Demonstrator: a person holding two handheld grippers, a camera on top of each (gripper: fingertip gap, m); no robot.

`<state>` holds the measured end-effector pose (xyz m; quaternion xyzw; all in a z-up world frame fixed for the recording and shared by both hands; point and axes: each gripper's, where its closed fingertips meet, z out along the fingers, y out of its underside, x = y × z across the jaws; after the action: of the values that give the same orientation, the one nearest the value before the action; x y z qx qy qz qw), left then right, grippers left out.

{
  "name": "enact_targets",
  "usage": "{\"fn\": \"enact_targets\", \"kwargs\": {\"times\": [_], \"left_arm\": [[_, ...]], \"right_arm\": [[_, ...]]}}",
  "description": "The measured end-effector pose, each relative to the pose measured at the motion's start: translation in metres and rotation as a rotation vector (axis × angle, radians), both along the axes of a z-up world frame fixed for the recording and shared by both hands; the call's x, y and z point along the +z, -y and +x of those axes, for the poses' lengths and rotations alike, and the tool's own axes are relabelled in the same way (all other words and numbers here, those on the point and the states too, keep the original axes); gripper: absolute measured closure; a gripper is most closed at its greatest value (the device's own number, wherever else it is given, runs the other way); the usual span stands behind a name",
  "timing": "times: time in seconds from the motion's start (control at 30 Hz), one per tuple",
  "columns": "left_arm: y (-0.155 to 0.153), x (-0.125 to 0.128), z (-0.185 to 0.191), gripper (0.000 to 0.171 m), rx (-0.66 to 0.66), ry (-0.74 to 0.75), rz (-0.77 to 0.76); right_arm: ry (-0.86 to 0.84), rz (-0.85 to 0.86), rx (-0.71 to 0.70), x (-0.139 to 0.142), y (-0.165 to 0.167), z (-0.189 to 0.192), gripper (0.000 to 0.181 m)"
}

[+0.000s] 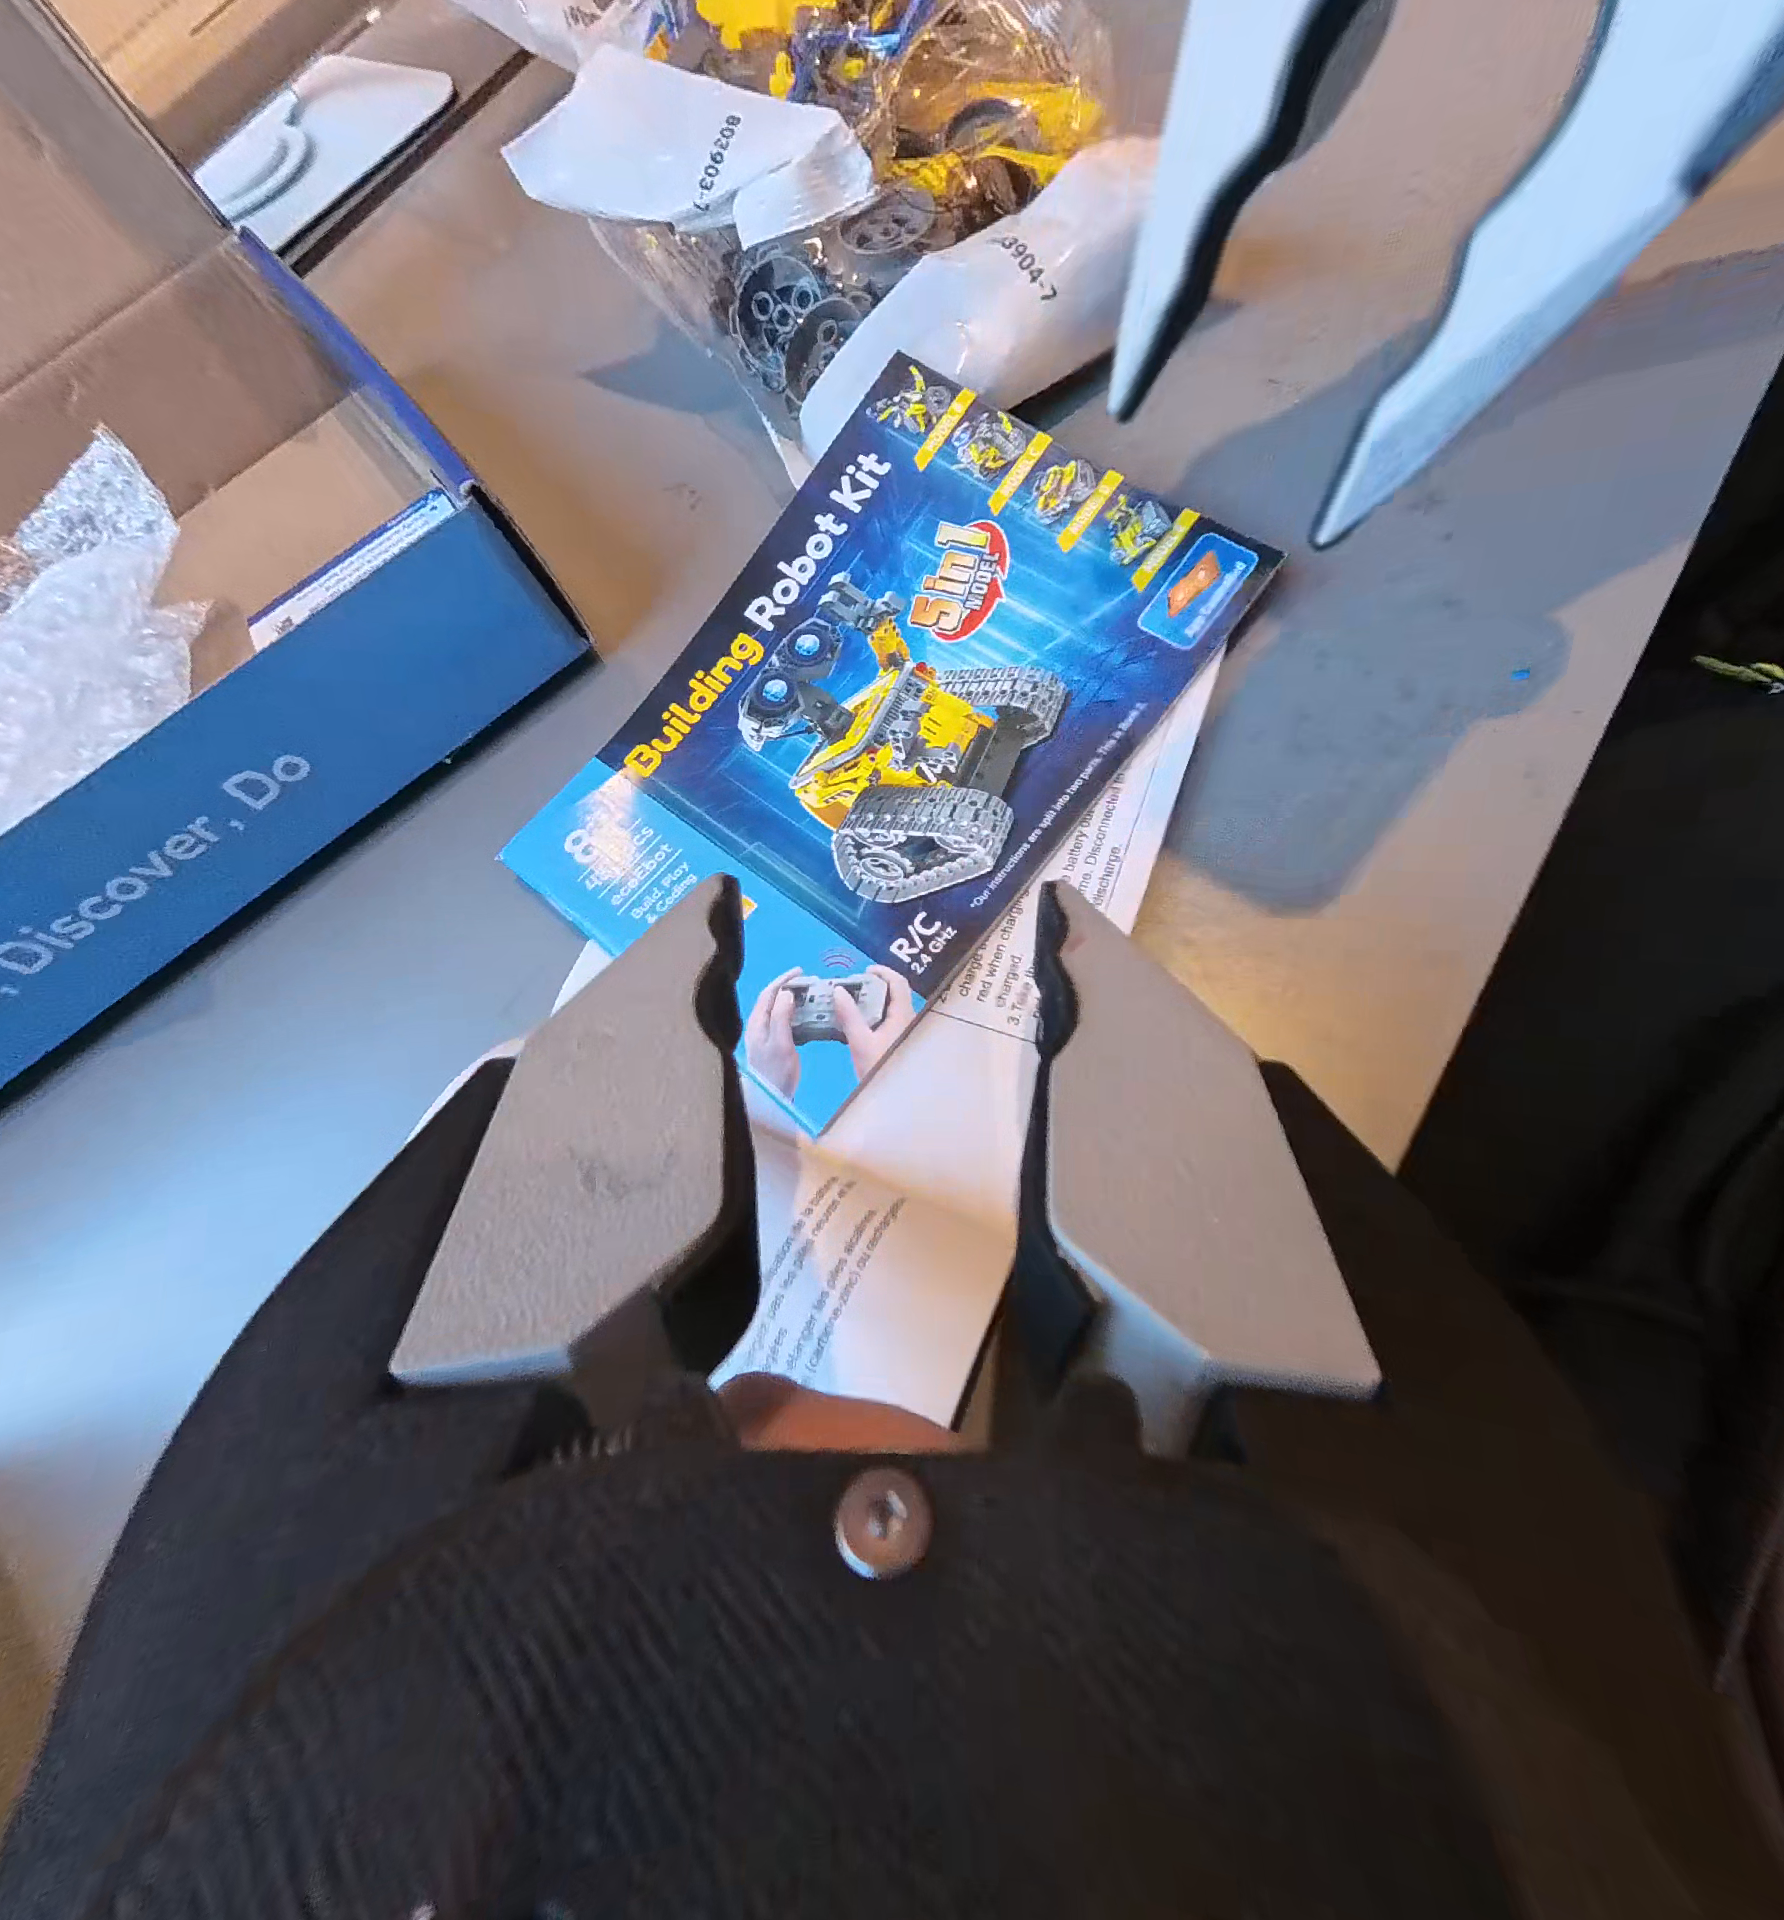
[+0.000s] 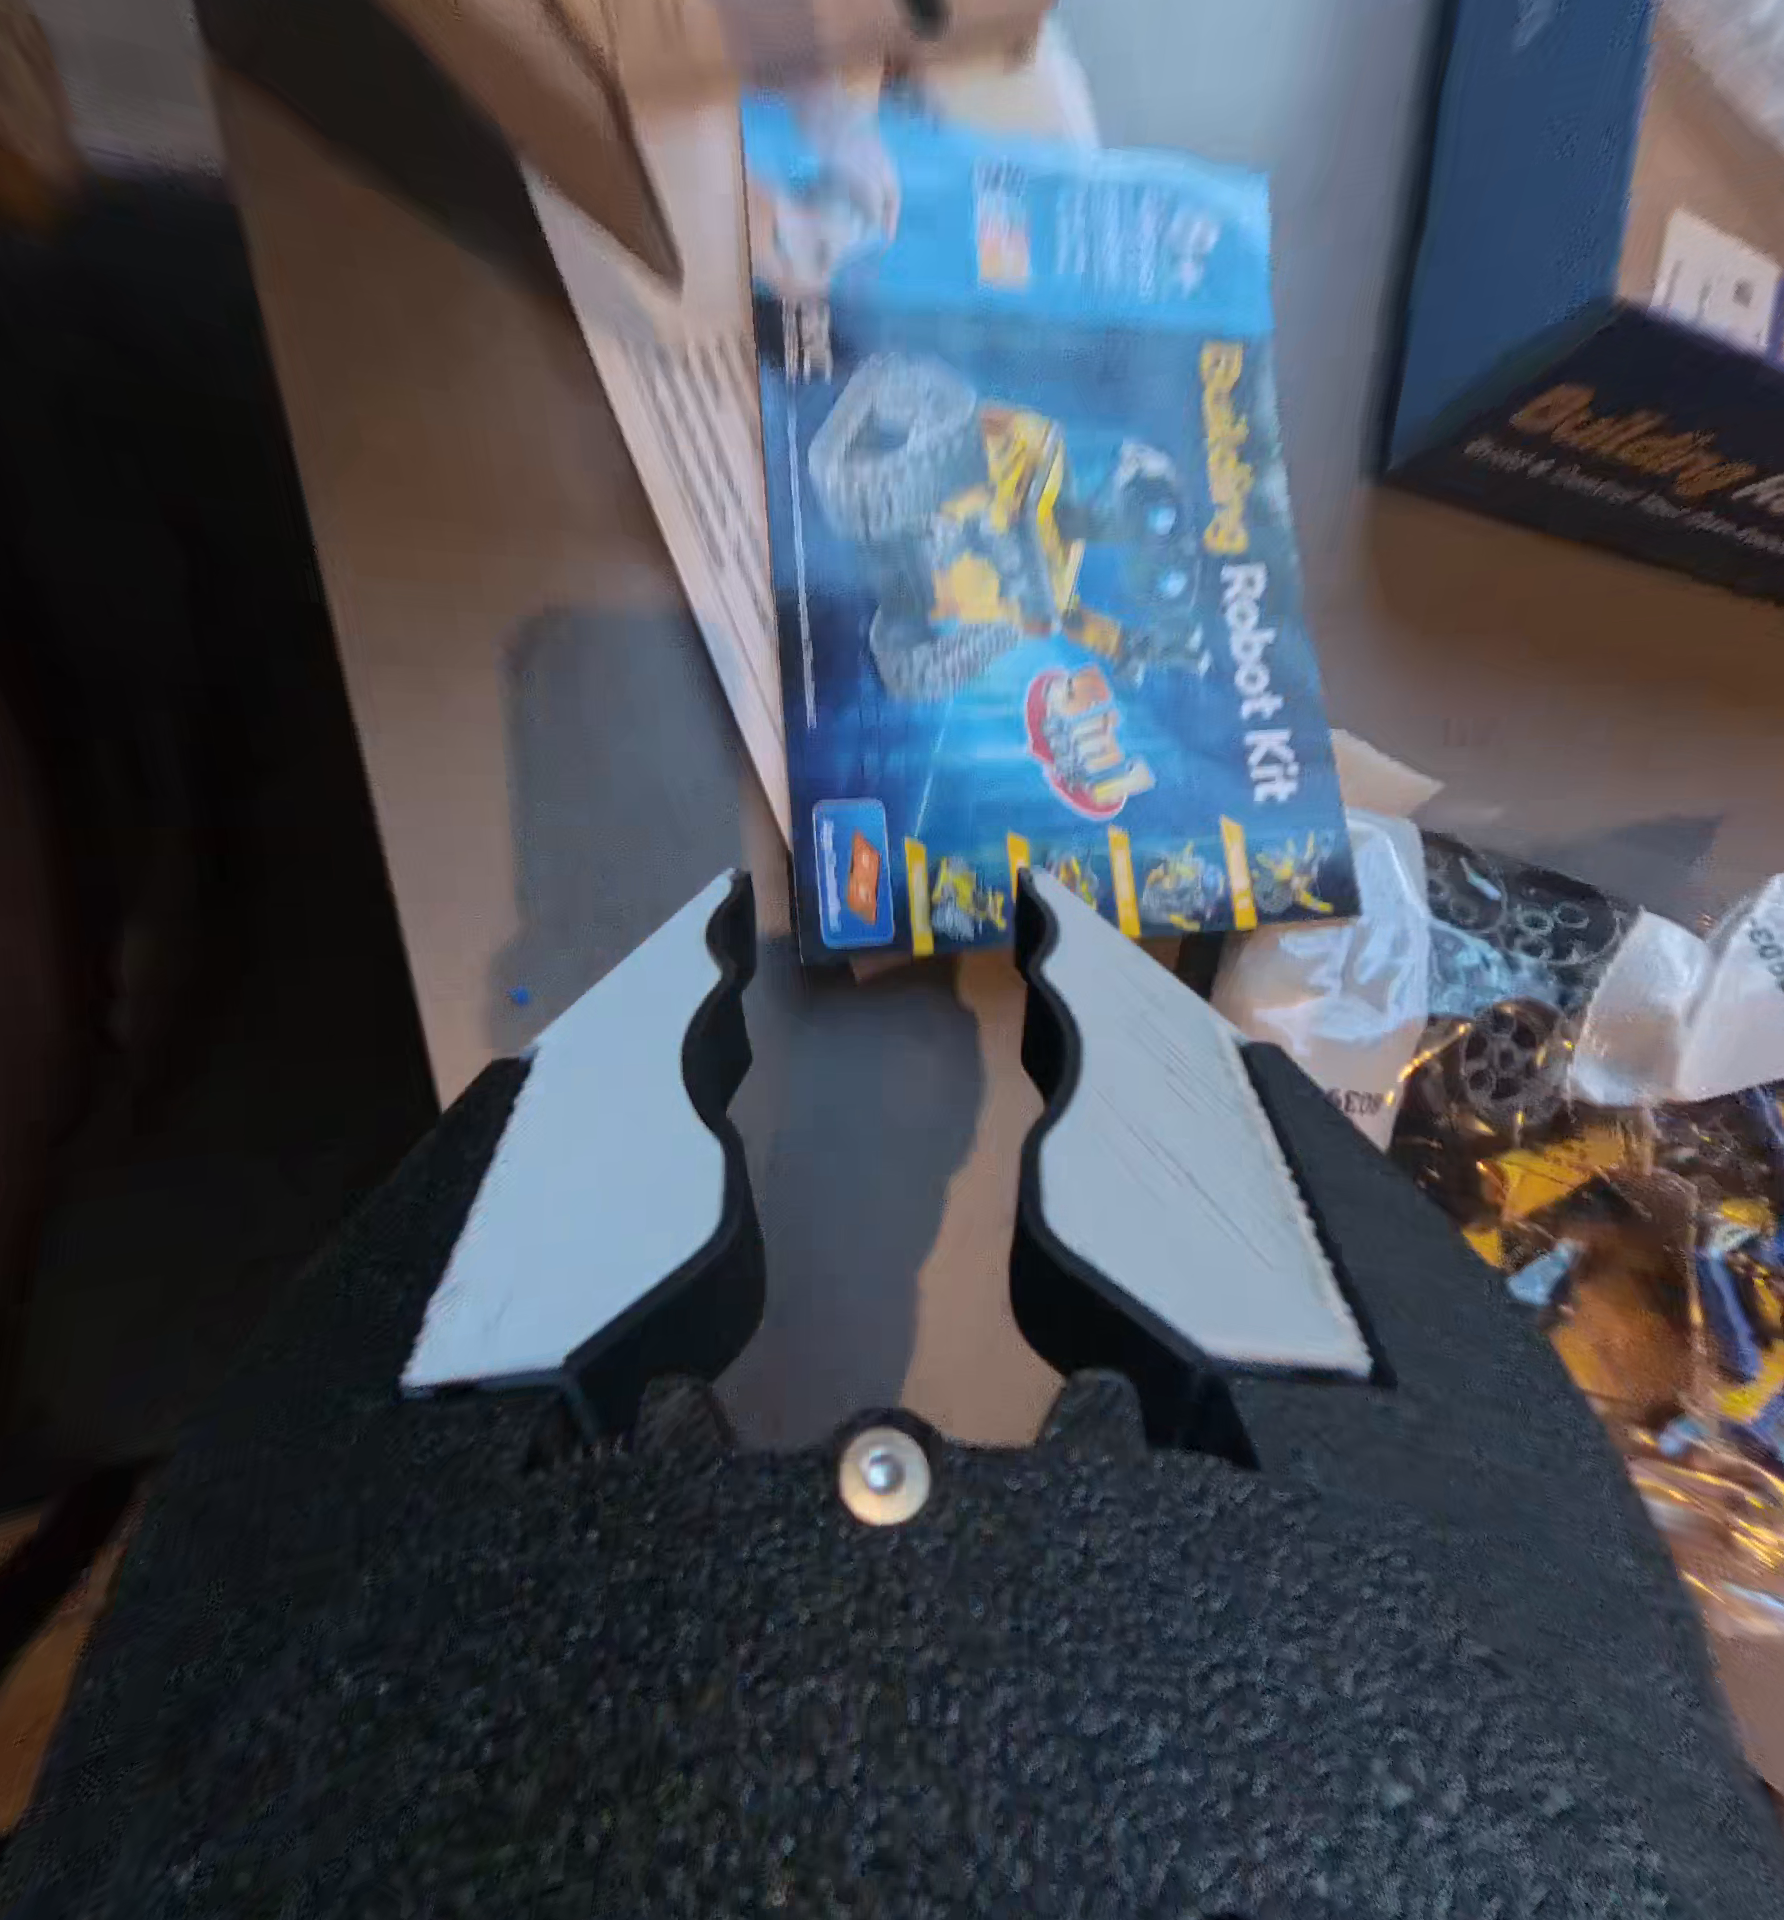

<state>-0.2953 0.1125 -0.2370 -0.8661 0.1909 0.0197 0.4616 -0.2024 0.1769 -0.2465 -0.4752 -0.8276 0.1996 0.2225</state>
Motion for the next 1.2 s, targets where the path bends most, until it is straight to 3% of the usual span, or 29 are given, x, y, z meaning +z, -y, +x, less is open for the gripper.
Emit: {"fn": "enact_targets", "kwargs": {"times": [0.1,0.23,0.3,0.33,0.4,0.57,0.7,0.83,0.9,0.97,1.13,1.2], "left_arm": [[-0.005,-0.007,0.004,0.118,-0.011,-0.014,-0.021],[-0.008,-0.015,0.011,0.118,-0.029,-0.030,-0.044],[-0.007,-0.019,0.012,0.119,-0.031,-0.042,-0.054],[-0.007,-0.021,0.012,0.119,-0.033,-0.045,-0.059],[-0.005,-0.023,0.013,0.119,-0.036,-0.043,-0.068],[-0.004,-0.019,0.014,0.120,-0.046,-0.064,-0.055],[-0.009,-0.007,0.034,0.124,-0.108,-0.128,0.017],[-0.013,-0.009,0.055,0.127,-0.172,-0.198,0.025],[-0.015,-0.011,0.061,0.136,-0.188,-0.176,0.024],[-0.015,-0.017,0.064,0.143,-0.194,-0.158,0.005],[-0.013,-0.025,0.069,0.137,-0.209,-0.170,-0.009],[-0.015,-0.022,0.069,0.145,-0.195,-0.172,0.013]], "right_arm": [[0.043,0.167,0.057,-0.018,-0.007,0.009,0.130],[0.058,0.204,0.103,-0.026,-0.004,0.007,0.140],[0.085,0.218,0.115,-0.030,-0.006,0.008,0.152],[0.094,0.212,0.126,-0.032,-0.005,0.009,0.167],[0.086,0.203,0.130,-0.032,-0.003,0.009,0.173],[-0.002,0.070,0.098,-0.017,0.004,0.007,0.175],[-0.086,-0.048,0.075,-0.001,0.010,0.004,0.177],[-0.113,-0.190,0.105,0.008,0.028,0.006,0.180],[-0.108,-0.261,0.122,0.009,0.038,0.009,0.181],[-0.107,-0.295,0.126,0.008,0.044,0.010,0.181],[-0.180,-0.324,0.081,0.022,0.038,0.006,0.181],[-0.225,-0.352,0.058,0.031,0.035,0.003,0.181]]}}
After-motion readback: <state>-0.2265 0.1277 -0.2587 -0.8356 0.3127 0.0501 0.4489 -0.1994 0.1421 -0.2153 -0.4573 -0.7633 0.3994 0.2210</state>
